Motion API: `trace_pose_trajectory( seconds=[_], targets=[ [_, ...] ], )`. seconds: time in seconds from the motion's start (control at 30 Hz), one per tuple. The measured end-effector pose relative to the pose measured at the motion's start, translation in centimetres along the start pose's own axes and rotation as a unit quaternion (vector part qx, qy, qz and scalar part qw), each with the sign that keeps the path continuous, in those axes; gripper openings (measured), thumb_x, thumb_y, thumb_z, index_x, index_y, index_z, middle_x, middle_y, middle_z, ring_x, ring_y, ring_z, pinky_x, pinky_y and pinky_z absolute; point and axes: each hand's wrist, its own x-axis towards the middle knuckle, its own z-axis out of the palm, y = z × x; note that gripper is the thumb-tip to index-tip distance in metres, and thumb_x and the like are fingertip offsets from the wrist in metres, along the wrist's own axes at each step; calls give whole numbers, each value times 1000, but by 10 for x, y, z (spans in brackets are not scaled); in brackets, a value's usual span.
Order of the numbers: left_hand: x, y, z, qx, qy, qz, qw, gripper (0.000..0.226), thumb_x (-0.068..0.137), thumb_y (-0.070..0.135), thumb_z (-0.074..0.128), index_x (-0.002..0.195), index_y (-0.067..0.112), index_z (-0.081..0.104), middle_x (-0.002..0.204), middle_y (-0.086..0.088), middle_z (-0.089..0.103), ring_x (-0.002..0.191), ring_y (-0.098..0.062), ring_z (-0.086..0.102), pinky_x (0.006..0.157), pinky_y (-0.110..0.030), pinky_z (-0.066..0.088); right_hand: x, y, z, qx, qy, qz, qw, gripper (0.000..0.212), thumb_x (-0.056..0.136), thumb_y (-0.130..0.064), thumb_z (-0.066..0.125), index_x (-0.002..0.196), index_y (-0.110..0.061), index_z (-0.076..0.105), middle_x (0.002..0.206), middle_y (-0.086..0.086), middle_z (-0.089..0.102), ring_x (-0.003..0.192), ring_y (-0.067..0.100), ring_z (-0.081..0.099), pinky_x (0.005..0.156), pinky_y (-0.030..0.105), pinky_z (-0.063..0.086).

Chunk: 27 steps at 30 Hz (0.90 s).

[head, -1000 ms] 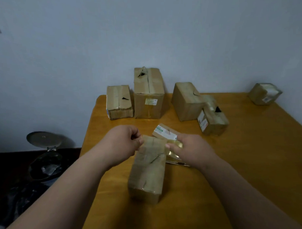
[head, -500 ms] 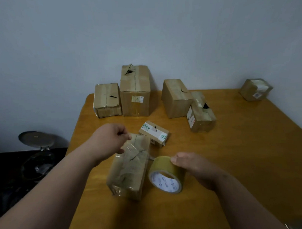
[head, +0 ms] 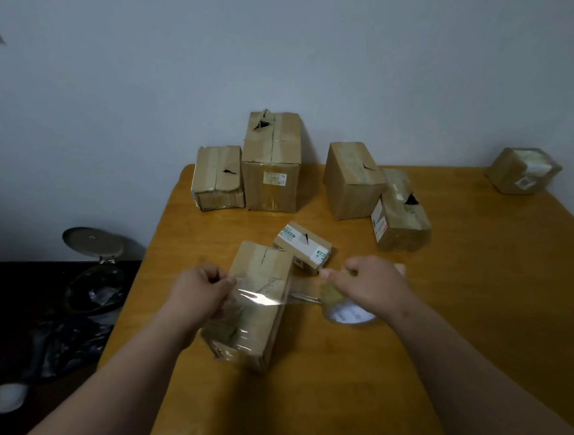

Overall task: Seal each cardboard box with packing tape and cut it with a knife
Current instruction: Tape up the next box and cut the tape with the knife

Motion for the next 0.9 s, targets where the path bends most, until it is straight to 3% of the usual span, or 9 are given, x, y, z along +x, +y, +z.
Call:
trace_pose_trajectory(
  seconds=[0.1,0.2,0.37,0.43,0.6,0.77,0.9],
  targets=[
    [-5,-18,6,-47,-9,-33,998,15,93,7,61,79,3,61,61,-12,56,51,-19,50,43,-22,43,17,-9,-3,-102,40,-18,994,43,82,-74,48,69,-33,51,67,-13,55,68,4,42,73,38,20],
    [-3,-29,11,-63,-16,-39,997,15,93,4,60,78,2,61,64,-20,60,48,-19,50,43,-22,42,32,-18,-2,-197,79,-66,975,40,82,-72,49,83,-33,61,68,-14,52,74,10,44,66,38,10],
    [13,-37,18,89,18,-12,996,14,93,25,57,82,19,63,76,-8,71,71,-24,66,65,-34,55,50,-28,4,-285,92,-86,950,41,81,-70,47,92,-35,65,74,-14,52,80,13,41,62,37,3],
    [21,-38,16,102,25,-9,994,14,92,24,57,82,18,63,75,-7,70,71,-26,66,69,-41,58,56,-32,6,-295,95,-90,946,40,81,-68,47,89,-34,65,70,-15,47,78,13,39,63,37,5],
    [34,-40,13,147,26,0,989,13,84,25,62,71,21,62,53,6,66,46,-9,61,47,-27,50,70,-42,12,-326,90,-92,937,37,84,-64,46,89,-32,64,72,-12,48,79,15,39,68,41,8],
    [31,-43,17,184,33,27,982,24,80,43,69,67,24,61,55,8,65,64,-16,66,75,-44,56,81,-45,20,-336,75,-77,936,41,80,-73,45,76,-33,53,63,-13,40,77,16,41,74,42,15],
    [30,-40,20,204,45,43,977,29,83,49,66,68,25,59,58,8,64,64,-13,63,80,-40,52,82,-46,22,-342,80,-83,933,45,79,-77,42,72,-32,47,62,-12,40,75,16,41,72,42,13]
  ],
)
